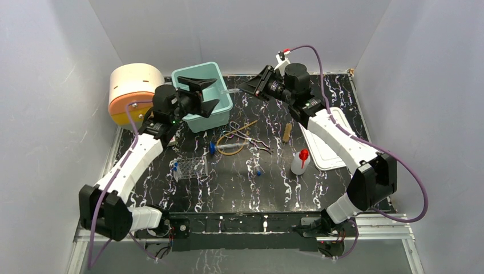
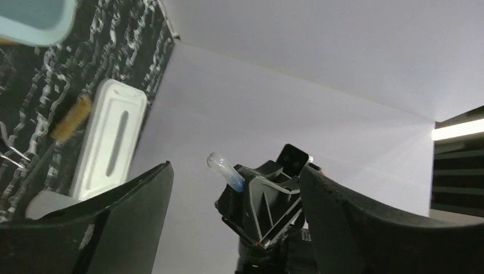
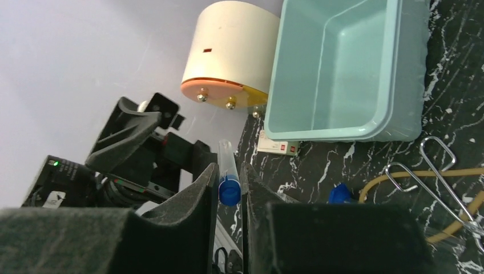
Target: Organize the chemistry lab equipment
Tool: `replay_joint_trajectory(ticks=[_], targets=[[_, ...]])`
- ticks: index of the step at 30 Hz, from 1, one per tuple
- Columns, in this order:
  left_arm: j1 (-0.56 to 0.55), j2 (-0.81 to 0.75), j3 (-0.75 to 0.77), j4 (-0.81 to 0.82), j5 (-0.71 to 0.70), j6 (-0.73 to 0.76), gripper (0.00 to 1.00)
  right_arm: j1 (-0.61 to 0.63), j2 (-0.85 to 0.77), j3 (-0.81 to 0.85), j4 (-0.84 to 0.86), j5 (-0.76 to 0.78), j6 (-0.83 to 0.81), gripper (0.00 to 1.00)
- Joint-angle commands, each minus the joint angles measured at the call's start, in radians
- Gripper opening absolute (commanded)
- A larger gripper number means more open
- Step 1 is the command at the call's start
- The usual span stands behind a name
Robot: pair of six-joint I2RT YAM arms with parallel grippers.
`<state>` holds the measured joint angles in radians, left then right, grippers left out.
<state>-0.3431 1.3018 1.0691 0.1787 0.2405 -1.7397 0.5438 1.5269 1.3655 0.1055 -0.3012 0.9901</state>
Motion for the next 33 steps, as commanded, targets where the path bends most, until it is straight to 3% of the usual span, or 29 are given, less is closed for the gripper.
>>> replay_joint_trajectory(ticks=[1,8,13,17,22,33], targets=[[0.062,-0.14,0.059,-0.305,-0.127,0.291,0.89,0.0,-0.001,0.112,-0.2,-0.003,-0.174,0.22],[0.072,-0.203,0.243,-0.657,-0.471,0.751,0.94,0.028,0.081,0.27,-0.475,-0.012,-0.412,0.22],[0.073,-0.193,0.428,-0.727,-0.617,1.027,0.96,0.158,0.163,0.41,-0.659,0.086,-0.567,0.23],[0.072,-0.173,0.565,-0.745,-0.702,1.199,0.98,0.248,0.207,0.439,-0.695,0.127,-0.605,0.23],[0.072,-0.167,0.676,-0.735,-0.744,1.297,0.98,0.346,0.277,0.495,-0.736,0.18,-0.649,0.24],[0.072,-0.159,0.763,-0.737,-0.725,1.395,0.98,0.502,0.504,0.744,-0.843,0.234,-0.685,0.22]])
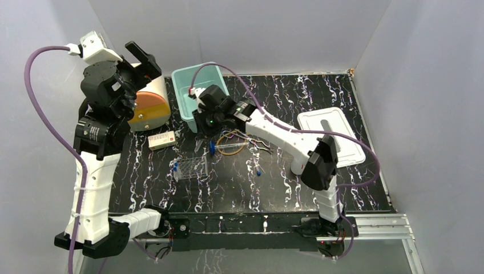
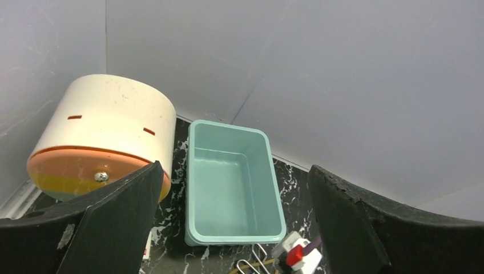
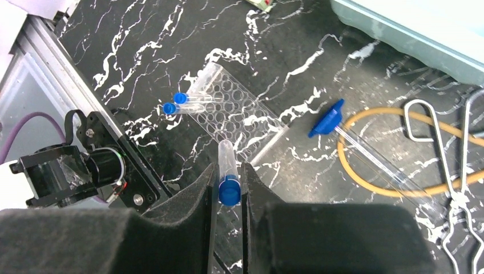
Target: Organize the chemistry lab equipment
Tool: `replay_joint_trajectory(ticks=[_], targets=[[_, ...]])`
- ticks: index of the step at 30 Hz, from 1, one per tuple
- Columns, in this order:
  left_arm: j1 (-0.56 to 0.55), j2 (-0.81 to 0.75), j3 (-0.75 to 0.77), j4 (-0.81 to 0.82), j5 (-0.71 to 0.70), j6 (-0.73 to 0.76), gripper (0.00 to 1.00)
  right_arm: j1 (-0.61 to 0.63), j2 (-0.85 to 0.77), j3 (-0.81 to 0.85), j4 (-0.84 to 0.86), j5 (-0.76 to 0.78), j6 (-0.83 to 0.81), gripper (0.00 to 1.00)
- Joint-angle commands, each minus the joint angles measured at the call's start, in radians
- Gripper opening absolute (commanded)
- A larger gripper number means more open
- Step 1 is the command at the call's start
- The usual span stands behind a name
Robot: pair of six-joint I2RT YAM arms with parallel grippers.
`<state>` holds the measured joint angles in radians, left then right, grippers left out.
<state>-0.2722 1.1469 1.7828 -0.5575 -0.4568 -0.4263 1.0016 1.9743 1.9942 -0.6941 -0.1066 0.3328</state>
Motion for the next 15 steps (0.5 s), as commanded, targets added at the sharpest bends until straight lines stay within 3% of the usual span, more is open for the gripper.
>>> replay_joint_trajectory(ticks=[1,15], targets=[[0.001,-0.009,0.055,0.002,-0.044,0.085,0.98,0.057,0.079,0.141,-0.057,0.048,-0.035,0.22],[-0.024,-0.115,0.035,0.039,-0.221,0.232,0.98,0.234,0.316,0.438,-0.225,0.231,-0.197,0.22]])
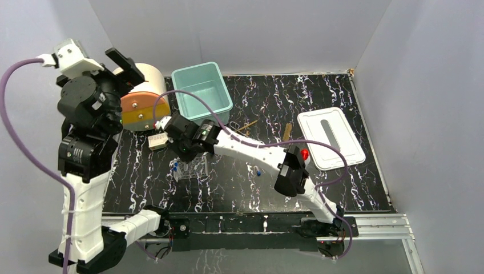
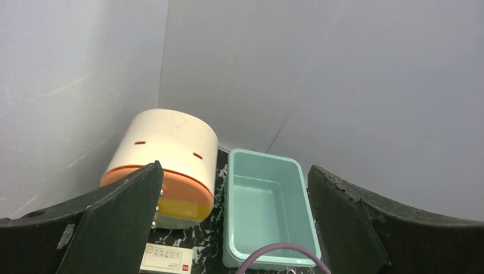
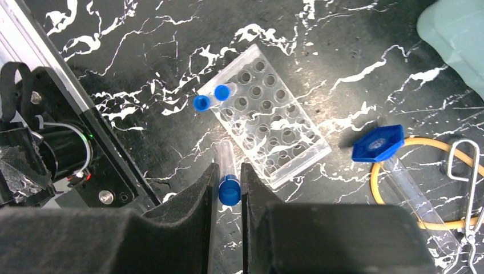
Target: Organize the chemistry lab equipment
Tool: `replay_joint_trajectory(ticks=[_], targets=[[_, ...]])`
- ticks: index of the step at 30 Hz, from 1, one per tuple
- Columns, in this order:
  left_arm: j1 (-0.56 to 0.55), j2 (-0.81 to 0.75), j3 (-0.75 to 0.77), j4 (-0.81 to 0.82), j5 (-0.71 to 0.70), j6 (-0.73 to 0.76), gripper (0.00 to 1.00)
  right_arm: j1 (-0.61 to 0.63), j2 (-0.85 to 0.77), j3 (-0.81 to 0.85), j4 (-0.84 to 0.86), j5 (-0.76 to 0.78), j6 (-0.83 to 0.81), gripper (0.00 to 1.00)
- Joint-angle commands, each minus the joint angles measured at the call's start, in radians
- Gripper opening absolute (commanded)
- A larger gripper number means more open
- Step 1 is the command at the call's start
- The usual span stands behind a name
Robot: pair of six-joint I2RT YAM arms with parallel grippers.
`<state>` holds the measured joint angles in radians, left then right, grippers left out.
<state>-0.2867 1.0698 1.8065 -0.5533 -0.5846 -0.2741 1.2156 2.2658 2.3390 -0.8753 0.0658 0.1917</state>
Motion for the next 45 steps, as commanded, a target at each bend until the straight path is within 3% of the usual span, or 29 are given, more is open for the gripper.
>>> replay_joint_trajectory(ticks=[1,8,16,45], targets=[[-0.011,-0.041,0.012,0.037,-0.102,0.091,0.98,0.023,0.035,0.108,-0.051,0.059,-0.058,0.22],[-0.035,-0.051,0.026,0.133,-0.273,0.279,0.98,0.051,0.089,0.161,-0.066,0.077,-0.076,0.22],[-0.079,-0.055,0.045,0.226,-0.375,0.451,0.98,0.061,0.139,0.203,-0.062,0.066,-0.092,0.21],[-0.143,-0.053,0.057,0.208,-0.362,0.431,0.98,0.063,0.207,0.252,-0.04,0.072,-0.098,0.21]])
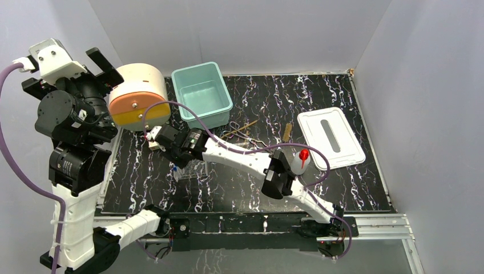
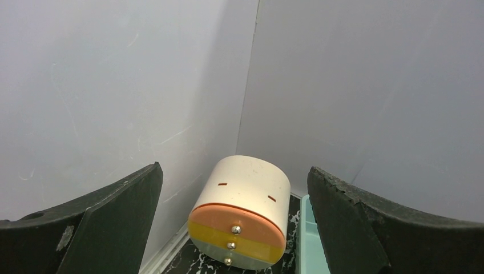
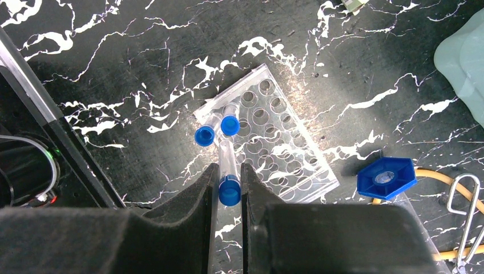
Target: Organize the chemistry lab equipment
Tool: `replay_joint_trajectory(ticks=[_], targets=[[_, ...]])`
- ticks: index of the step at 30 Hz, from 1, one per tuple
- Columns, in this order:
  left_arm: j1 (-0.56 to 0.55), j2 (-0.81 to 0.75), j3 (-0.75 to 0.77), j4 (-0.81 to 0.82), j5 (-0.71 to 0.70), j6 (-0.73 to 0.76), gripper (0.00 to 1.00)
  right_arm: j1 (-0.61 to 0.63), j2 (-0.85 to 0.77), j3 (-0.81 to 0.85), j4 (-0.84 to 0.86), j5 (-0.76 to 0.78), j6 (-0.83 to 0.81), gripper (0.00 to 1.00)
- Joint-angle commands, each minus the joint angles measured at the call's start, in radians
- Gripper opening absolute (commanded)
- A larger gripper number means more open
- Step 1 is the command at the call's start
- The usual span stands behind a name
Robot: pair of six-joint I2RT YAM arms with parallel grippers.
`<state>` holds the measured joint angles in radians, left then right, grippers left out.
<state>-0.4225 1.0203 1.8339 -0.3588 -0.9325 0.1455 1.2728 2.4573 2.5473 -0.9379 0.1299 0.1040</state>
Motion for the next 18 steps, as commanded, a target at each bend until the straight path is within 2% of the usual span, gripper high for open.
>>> replay_joint_trajectory(ticks=[1,18], targets=[[-0.007,-0.004,0.029,0.014,-0.015,0.01,0.98,0.006,0.016,0.043,0.023,0.009,-0.01,0.21],[-0.015,-0.015,0.012,0.016,-0.019,0.019,0.98,0.01,0.06,0.058,0.028,0.022,-0.012,0.22]])
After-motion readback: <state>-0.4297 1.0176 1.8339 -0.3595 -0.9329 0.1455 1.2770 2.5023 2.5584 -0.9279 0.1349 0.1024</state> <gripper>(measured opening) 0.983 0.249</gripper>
